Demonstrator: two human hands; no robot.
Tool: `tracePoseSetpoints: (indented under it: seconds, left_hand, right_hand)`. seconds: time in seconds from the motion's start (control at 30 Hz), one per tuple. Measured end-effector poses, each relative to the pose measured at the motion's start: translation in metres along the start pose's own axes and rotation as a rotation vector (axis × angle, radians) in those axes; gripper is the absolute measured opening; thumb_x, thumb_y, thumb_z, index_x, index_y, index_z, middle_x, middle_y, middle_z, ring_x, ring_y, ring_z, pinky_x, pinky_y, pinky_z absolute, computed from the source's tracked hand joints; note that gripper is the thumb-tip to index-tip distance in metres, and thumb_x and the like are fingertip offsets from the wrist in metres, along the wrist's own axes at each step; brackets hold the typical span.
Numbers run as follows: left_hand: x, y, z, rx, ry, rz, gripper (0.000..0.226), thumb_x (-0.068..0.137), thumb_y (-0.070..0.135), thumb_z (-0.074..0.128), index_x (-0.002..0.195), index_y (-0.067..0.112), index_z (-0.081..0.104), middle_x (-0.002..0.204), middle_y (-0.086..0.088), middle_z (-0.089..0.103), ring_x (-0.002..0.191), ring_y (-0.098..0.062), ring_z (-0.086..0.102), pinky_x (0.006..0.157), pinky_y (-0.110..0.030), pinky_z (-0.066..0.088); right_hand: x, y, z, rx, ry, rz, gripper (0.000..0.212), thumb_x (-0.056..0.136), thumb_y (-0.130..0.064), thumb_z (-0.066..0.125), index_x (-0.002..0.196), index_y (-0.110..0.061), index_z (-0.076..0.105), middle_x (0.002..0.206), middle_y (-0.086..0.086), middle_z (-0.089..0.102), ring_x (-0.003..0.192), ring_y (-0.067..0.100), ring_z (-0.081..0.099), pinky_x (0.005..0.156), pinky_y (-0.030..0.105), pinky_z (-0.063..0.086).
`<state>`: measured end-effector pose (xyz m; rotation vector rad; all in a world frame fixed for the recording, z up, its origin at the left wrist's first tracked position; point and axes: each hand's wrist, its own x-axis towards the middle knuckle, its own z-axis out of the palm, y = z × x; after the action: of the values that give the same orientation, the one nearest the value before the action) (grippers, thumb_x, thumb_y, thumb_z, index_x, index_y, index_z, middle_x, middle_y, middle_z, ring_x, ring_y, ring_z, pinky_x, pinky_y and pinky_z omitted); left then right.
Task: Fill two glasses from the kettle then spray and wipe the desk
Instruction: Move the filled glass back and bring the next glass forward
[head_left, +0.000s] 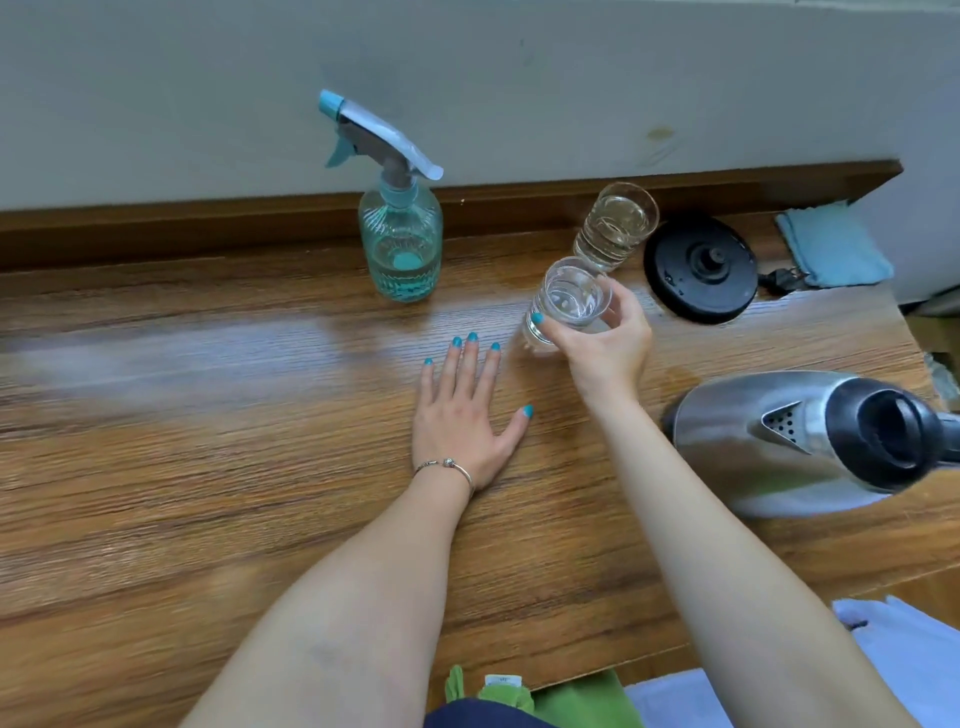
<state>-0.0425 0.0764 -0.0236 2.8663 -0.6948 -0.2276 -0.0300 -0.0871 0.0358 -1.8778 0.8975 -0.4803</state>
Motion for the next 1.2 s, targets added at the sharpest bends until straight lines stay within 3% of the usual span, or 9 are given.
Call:
tracePoseSetpoints:
  seconds: [0.2, 0.47, 0.67, 0.8, 0.97, 1.2]
  left_hand:
    - [0.001, 0.000, -0.001, -0.015, -0.022, -0.005, 0.081, 0.089, 0.073, 0.010, 0.157, 0.028, 0.004, 0.165, 0.000, -0.001, 0.151, -0.018, -0.007, 0.120, -0.044, -0.009]
    - [0.001, 0.000, -0.003, -0.005, -0.030, -0.006, 0.081, 0.089, 0.073, 0.011, 0.157, 0.029, 0.003, 0.165, 0.000, -0.003, 0.151, -0.018, -0.009, 0.120, -0.044, -0.013]
    - [0.000, 0.001, -0.004, -0.001, -0.029, -0.006, 0.081, 0.090, 0.073, 0.010, 0.157, 0.028, 0.003, 0.165, 0.000, -0.003, 0.151, -0.018, -0.009, 0.120, -0.045, -0.010]
    - [0.000, 0.001, -0.003, -0.007, -0.023, -0.001, 0.080, 0.091, 0.072, 0.012, 0.157, 0.027, 0.003, 0.165, -0.001, -0.002, 0.151, -0.018, -0.008, 0.121, -0.046, -0.008]
    - [0.000, 0.000, -0.002, -0.006, -0.012, -0.003, 0.079, 0.092, 0.071, 0.015, 0.157, 0.027, 0.005, 0.165, 0.000, 0.000, 0.151, -0.018, -0.007, 0.121, -0.045, -0.009]
    - [0.000, 0.000, -0.001, 0.004, -0.017, -0.002, 0.079, 0.091, 0.071, 0.013, 0.157, 0.028, 0.003, 0.165, -0.001, -0.002, 0.151, -0.018, -0.008, 0.121, -0.046, -0.009]
  right_hand:
    - [0.025, -0.005, 0.015, -0.037, -0.021, -0.034, 0.080, 0.052, -0.041, 0.089, 0.124, -0.027, 0.058, 0.113, -0.017, 0.063, 0.112, 0.005, 0.060, 0.100, 0.030, 0.050]
    - [0.050, -0.017, 0.029, -0.059, -0.033, -0.055, 0.080, 0.051, -0.039, 0.091, 0.123, -0.026, 0.060, 0.106, -0.021, 0.060, 0.107, 0.003, 0.061, 0.098, 0.030, 0.052]
    - [0.061, -0.023, 0.040, -0.068, -0.047, -0.056, 0.082, 0.049, -0.039, 0.091, 0.124, -0.022, 0.060, 0.118, -0.010, 0.066, 0.111, 0.009, 0.062, 0.099, 0.034, 0.052]
    - [0.065, -0.026, 0.045, -0.071, -0.049, -0.049, 0.083, 0.047, -0.040, 0.091, 0.122, -0.023, 0.061, 0.110, -0.014, 0.066, 0.104, 0.004, 0.063, 0.094, 0.025, 0.053]
    - [0.068, -0.027, 0.046, -0.044, -0.057, -0.049, 0.081, 0.046, -0.041, 0.091, 0.120, -0.025, 0.062, 0.089, -0.030, 0.057, 0.083, -0.023, 0.053, 0.070, -0.005, 0.038]
    - [0.068, -0.026, 0.047, -0.060, -0.084, -0.064, 0.083, 0.053, -0.036, 0.090, 0.128, -0.024, 0.057, 0.101, -0.024, 0.057, 0.098, -0.004, 0.056, 0.079, 0.004, 0.038]
